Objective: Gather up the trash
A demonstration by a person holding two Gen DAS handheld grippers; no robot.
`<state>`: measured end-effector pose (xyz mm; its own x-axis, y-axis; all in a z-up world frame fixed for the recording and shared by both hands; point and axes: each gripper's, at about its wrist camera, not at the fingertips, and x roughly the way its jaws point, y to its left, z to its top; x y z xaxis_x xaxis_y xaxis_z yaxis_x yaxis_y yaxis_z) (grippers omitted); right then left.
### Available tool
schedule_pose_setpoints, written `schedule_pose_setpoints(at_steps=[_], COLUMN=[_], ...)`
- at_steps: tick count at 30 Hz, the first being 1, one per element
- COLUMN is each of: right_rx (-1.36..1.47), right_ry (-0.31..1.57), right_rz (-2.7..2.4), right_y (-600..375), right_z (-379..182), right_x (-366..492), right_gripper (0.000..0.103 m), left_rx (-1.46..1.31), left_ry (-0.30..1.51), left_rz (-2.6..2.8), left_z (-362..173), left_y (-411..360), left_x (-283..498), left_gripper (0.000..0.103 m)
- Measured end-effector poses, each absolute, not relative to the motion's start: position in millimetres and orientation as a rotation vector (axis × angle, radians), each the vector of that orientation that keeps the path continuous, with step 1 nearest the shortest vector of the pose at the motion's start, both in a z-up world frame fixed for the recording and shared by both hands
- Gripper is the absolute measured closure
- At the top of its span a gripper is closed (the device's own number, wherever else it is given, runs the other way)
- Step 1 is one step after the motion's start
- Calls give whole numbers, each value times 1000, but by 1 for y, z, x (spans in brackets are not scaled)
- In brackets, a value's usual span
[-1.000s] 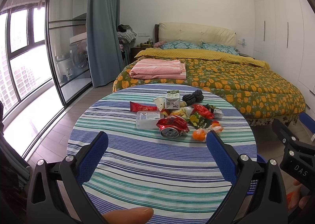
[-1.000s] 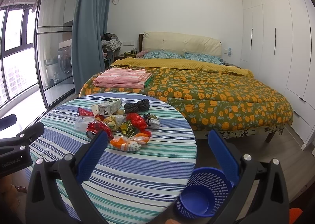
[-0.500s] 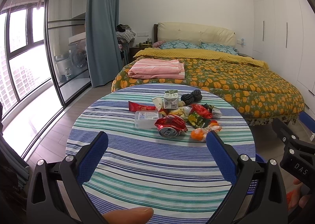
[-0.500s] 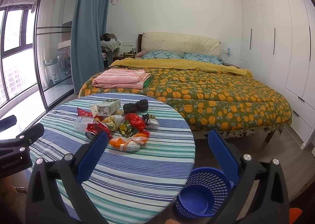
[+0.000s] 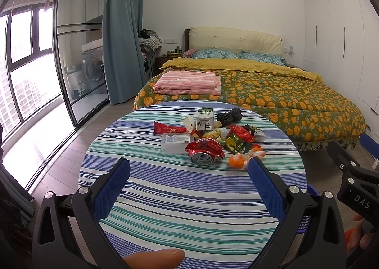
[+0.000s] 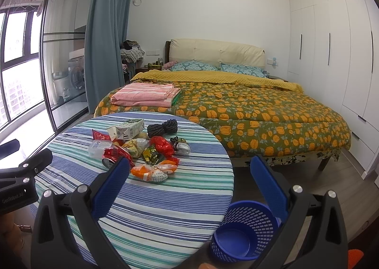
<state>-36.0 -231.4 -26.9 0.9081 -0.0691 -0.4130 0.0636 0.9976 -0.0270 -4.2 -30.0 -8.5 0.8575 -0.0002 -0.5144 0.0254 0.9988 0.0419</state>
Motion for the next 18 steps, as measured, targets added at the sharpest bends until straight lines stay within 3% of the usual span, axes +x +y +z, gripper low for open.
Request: schedule_pose_setpoints(at_steps=[18], right_rx=[-13], right_ry=[426], right_rz=[-70], right_y=[-233], right_z=[-27], right_x=[-37], right_gripper=[4], left_rx=[45], left_ry=[541], left_rz=[-14], left_z=[-8], left_y=[-28], left_x=[-4], left_gripper=[4])
